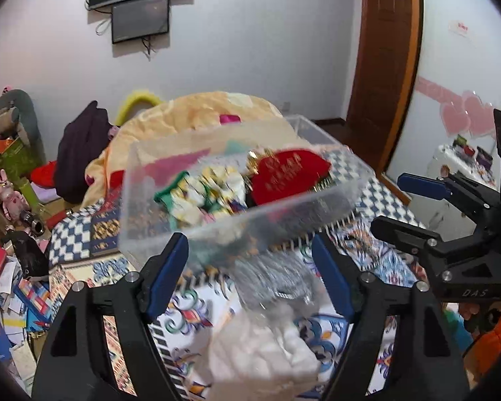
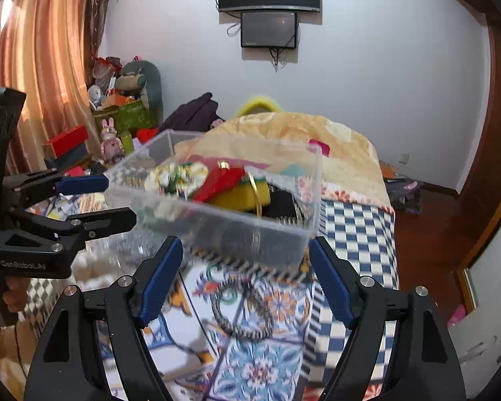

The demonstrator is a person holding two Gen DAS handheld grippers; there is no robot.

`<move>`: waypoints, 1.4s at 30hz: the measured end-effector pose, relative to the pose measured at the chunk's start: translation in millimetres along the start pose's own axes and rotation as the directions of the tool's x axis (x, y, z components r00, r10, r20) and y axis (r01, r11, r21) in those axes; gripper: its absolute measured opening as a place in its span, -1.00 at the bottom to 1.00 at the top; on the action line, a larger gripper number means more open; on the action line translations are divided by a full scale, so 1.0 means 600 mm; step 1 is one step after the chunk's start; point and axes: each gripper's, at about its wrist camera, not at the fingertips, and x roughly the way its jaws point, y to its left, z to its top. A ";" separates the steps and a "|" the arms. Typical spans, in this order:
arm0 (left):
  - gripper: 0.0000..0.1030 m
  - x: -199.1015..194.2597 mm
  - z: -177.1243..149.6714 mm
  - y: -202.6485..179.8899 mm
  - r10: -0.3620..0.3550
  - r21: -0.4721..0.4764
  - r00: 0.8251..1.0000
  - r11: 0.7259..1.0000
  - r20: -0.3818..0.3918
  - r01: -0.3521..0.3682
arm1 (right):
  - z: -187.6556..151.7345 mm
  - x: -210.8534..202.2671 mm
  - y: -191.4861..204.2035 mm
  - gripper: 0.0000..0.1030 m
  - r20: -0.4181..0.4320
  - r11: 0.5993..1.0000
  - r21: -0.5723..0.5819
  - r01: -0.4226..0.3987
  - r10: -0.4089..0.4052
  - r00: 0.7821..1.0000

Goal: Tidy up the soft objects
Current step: 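Grasp the beaded bracelet with right tool while left tool grasps silver mesh bag, then drop the bracelet into the box with right tool while left tool drops silver bag in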

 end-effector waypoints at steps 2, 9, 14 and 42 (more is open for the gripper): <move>0.49 0.006 -0.009 -0.006 -0.012 0.002 1.000 1.000 -0.023 0.013 | -0.016 0.009 -0.006 0.47 -0.032 1.000 0.011 0.006 -0.006 0.999; 0.49 0.028 -0.034 -0.016 -0.033 0.001 0.996 0.999 -0.079 0.033 | -0.058 0.043 -0.026 0.47 -0.137 0.996 0.076 -0.046 0.056 0.989; 0.49 0.038 -0.043 -0.022 -0.036 0.013 0.996 0.999 -0.087 0.037 | -0.068 0.058 -0.015 0.33 -0.165 0.997 0.050 -0.056 0.063 0.984; -0.52 -0.069 -0.010 0.002 -0.037 0.029 0.997 0.999 0.069 0.035 | -0.026 -0.037 0.001 -0.74 0.014 0.999 0.016 -0.037 0.037 0.999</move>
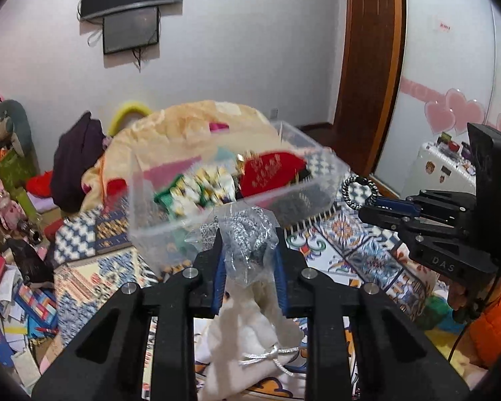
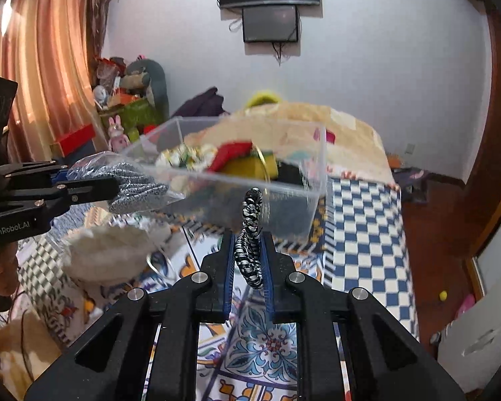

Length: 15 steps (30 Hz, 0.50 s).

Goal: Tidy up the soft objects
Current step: 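Drop the bracelet into the box with right tool while left tool drops silver bag in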

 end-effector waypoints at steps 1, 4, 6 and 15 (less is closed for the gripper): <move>-0.52 -0.010 0.006 0.003 0.003 -0.001 1.000 1.000 0.016 -0.003 | 0.006 -0.006 0.002 -0.74 0.015 1.000 -0.004 0.001 -0.001 1.000; -0.52 -0.032 0.026 0.013 0.017 -0.010 0.998 1.000 0.057 -0.016 | 0.028 -0.016 0.007 -0.74 0.050 1.000 -0.013 0.005 -0.004 0.999; -0.52 -0.040 0.039 0.019 0.045 -0.010 0.996 0.999 0.083 -0.044 | 0.040 -0.019 0.008 -0.74 0.067 1.000 -0.016 0.005 -0.004 0.998; -0.52 -0.017 0.077 0.056 0.121 -0.035 0.986 0.992 0.116 -0.117 | 0.093 0.003 -0.004 -0.74 0.104 1.000 -0.016 0.005 -0.003 0.995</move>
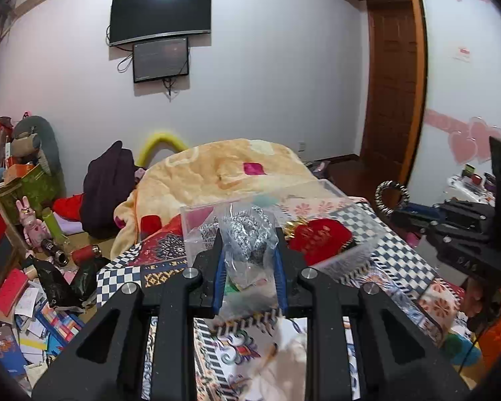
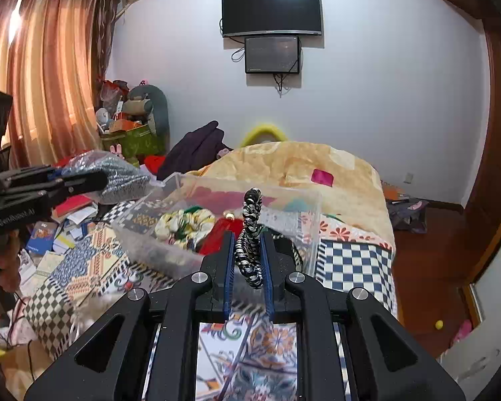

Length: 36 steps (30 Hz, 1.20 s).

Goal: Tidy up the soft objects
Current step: 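Drop the bracelet into the box with right tool while left tool drops silver bag in, then grasp the white drawstring pouch on the bed with the right tool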

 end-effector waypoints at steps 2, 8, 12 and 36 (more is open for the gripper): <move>-0.52 0.017 0.001 0.004 0.013 -0.002 1.000 1.000 -0.002 -0.013 | 0.007 0.012 -0.004 -0.74 -0.002 1.000 -0.001 0.008 -0.008 1.000; -0.52 0.069 -0.001 0.004 0.000 -0.032 1.000 0.999 -0.020 -0.001 | 0.019 0.062 -0.026 -0.74 -0.044 0.999 0.038 -0.003 0.004 0.999; -0.52 0.109 -0.001 0.001 -0.022 -0.053 0.999 0.998 -0.028 0.020 | 0.019 0.091 -0.036 -0.74 -0.074 0.998 0.055 -0.002 0.006 0.997; -0.19 0.126 -0.054 -0.009 -0.058 -0.014 0.986 0.998 -0.159 0.056 | 0.007 0.066 -0.015 0.31 -0.083 0.996 -0.037 0.080 -0.083 0.993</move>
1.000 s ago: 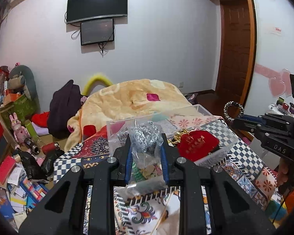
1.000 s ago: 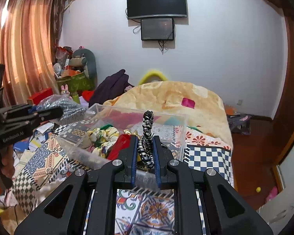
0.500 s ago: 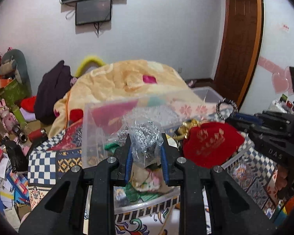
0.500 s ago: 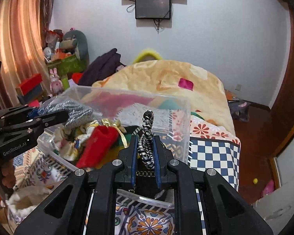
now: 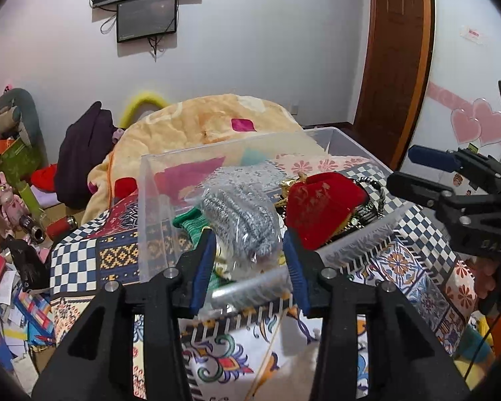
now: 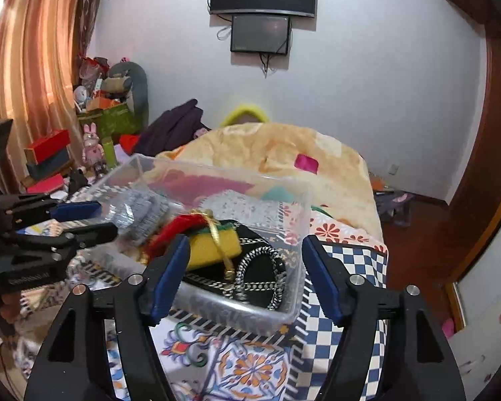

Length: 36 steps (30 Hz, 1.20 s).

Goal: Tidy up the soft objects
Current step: 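Grasp the white drawstring pouch on the bed with the right tool, then carry the white pouch over the box and release it with right tool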

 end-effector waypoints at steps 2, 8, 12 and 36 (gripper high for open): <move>-0.08 -0.013 -0.001 0.000 0.000 0.002 1.000 1.000 0.006 0.000 | 0.000 -0.016 0.008 0.32 0.013 1.000 -0.006 -0.023 0.023 1.000; 0.26 -0.065 -0.012 0.003 0.021 -0.007 0.999 1.000 0.046 -0.021 | -0.010 -0.039 0.044 0.51 0.033 0.995 -0.032 -0.093 0.094 0.995; 0.49 -0.111 -0.034 0.013 0.043 -0.018 0.997 0.999 0.068 -0.042 | -0.029 -0.046 0.073 0.59 0.026 0.988 -0.049 -0.146 0.147 0.989; 0.65 -0.146 -0.131 0.047 0.063 -0.063 0.998 0.996 0.027 -0.061 | -0.128 0.057 0.193 -0.59 -0.265 0.908 -0.041 -0.417 0.393 0.881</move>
